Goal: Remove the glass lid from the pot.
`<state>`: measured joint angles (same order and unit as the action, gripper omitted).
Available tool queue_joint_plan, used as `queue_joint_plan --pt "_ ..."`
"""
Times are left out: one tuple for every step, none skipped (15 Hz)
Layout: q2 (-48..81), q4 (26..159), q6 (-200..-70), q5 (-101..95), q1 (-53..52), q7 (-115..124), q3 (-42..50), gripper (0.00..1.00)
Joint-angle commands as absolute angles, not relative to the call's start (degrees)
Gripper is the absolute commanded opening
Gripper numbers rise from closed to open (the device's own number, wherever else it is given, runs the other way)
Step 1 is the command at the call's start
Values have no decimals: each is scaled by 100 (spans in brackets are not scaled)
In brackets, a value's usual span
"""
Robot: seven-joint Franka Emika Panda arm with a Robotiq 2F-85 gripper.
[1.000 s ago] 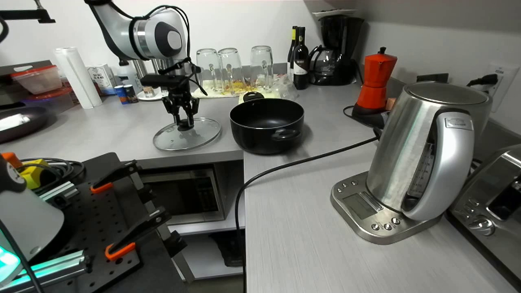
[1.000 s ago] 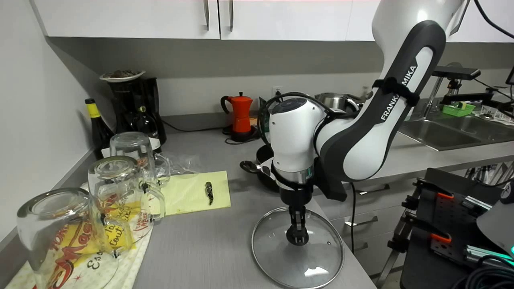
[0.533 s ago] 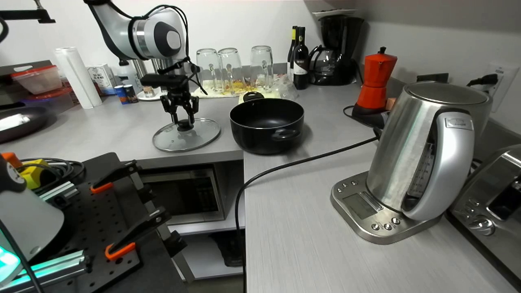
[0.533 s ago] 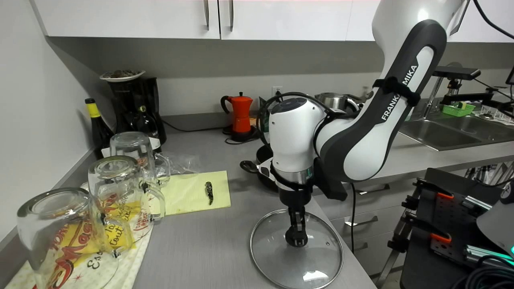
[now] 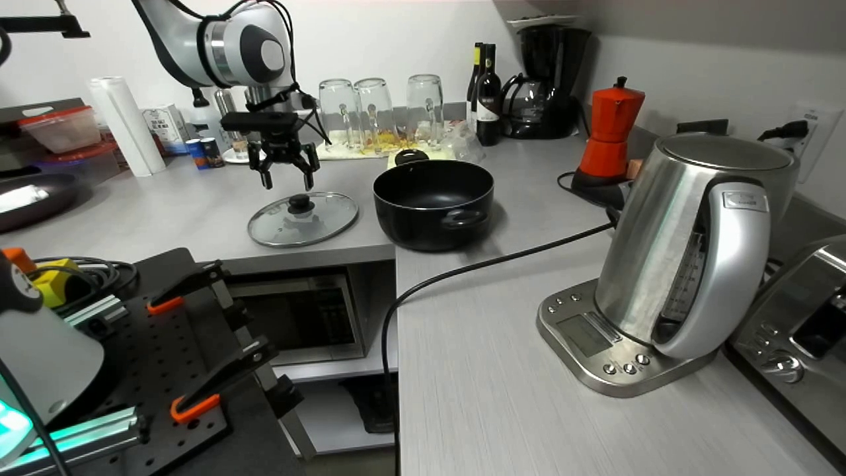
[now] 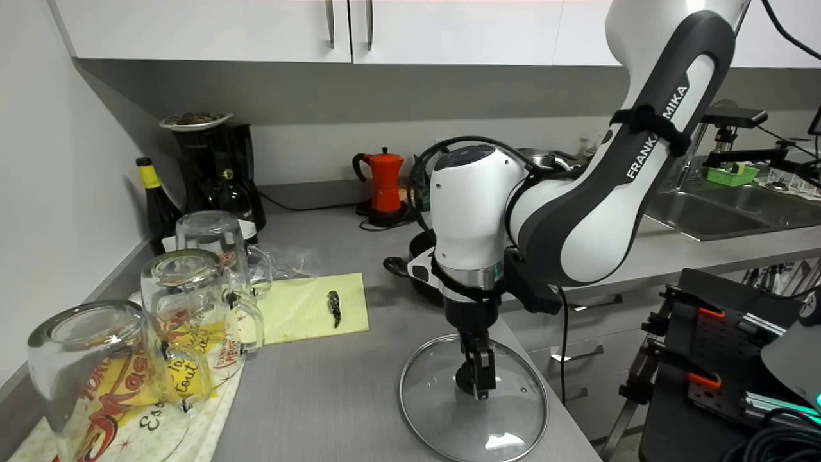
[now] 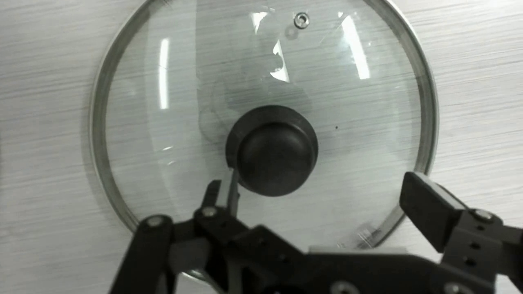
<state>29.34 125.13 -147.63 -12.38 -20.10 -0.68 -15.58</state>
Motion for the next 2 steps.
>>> queue_joint_plan --pt "2222 12975 -14600 -979 -1864 -552 -1850 100" --pt "2047 13066 -14602 -933 -1840 -617 -1910 100"
